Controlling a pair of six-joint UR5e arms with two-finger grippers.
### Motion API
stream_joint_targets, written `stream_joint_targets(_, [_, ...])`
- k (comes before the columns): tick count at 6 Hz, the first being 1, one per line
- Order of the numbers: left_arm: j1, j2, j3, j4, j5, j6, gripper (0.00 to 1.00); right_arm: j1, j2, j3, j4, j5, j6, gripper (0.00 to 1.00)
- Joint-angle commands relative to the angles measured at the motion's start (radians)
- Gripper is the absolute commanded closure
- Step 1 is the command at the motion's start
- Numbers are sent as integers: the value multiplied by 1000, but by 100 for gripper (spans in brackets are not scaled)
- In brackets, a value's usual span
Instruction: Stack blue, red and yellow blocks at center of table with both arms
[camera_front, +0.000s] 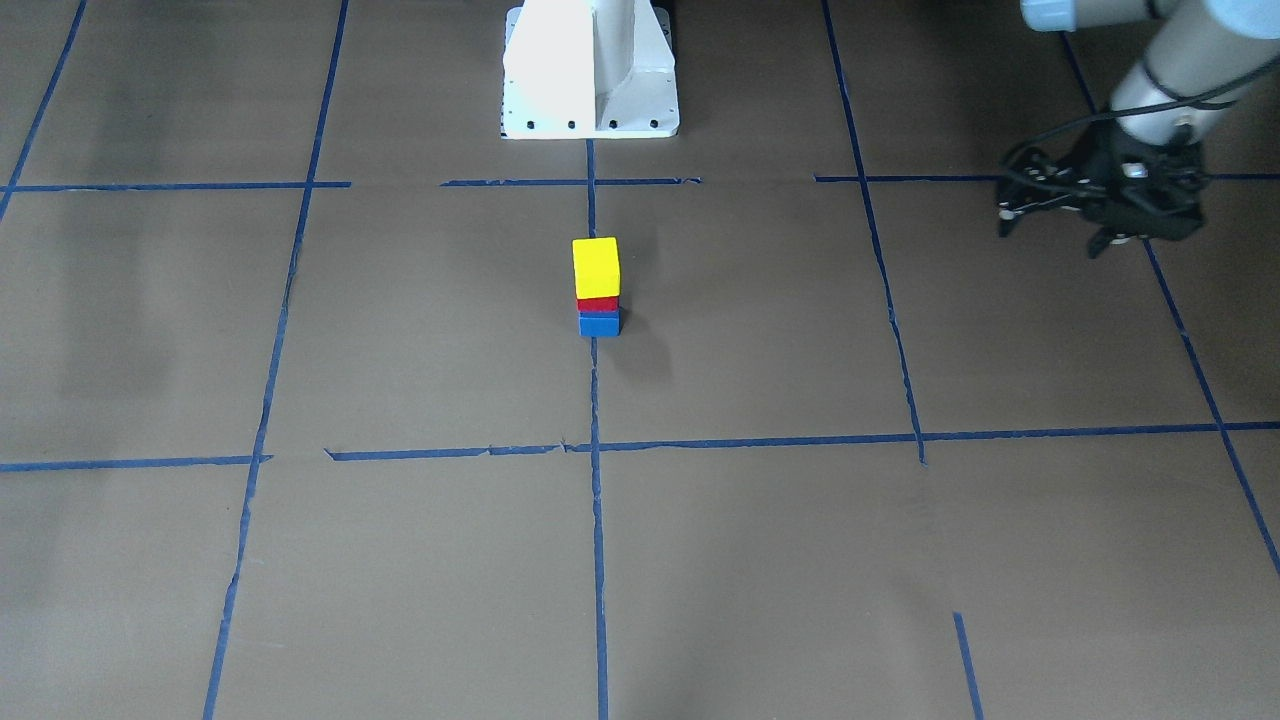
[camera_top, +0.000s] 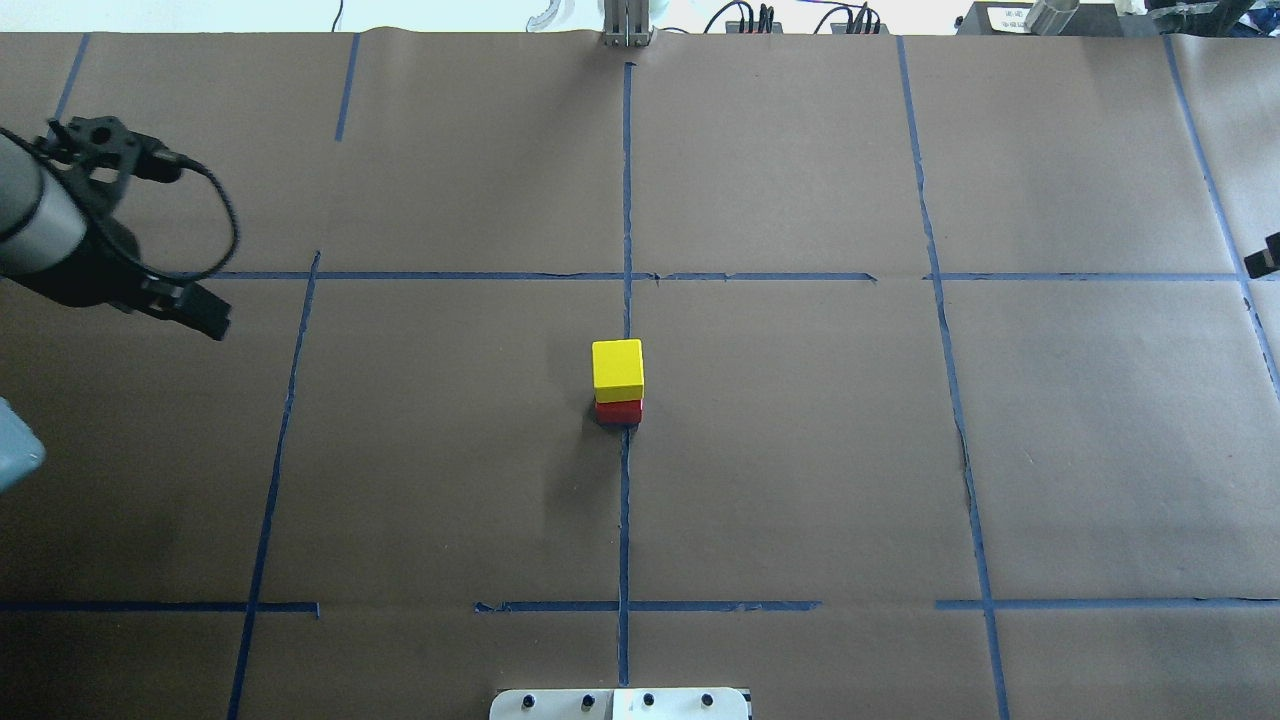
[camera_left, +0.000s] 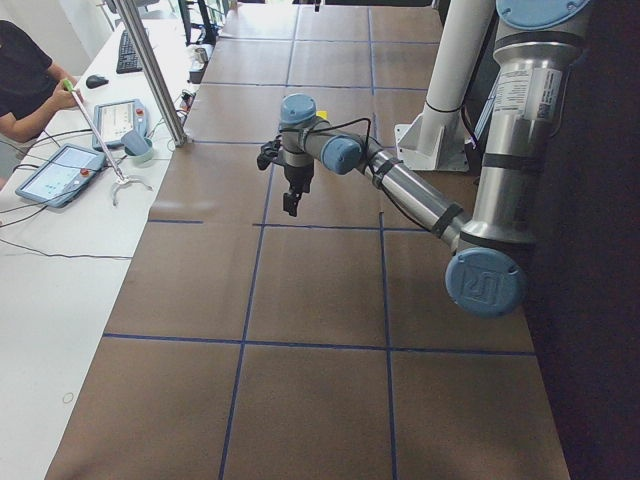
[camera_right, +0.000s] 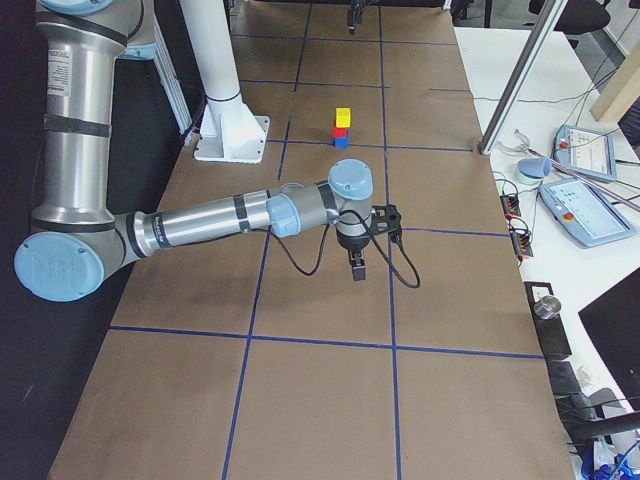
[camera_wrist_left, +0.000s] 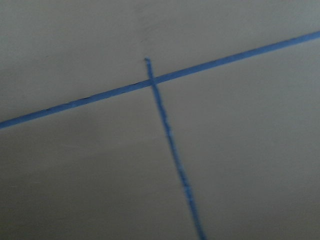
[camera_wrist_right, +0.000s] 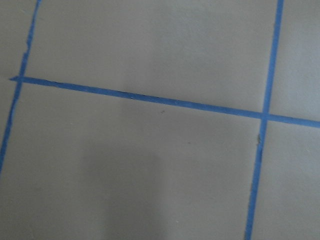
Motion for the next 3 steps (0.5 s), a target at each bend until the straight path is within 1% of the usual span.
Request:
stream_joint_targets(1, [-253, 49, 151, 1, -82, 367, 0, 107, -94, -10, 0, 69, -72, 0])
stream_joint_targets(2, [-297, 54, 224, 8, -119, 382, 0, 105, -147, -12, 4, 67, -84, 0])
stream_joint_targets(3, [-347, 63, 328, -12, -125, 438, 0, 105, -143, -9, 3, 67, -87, 0])
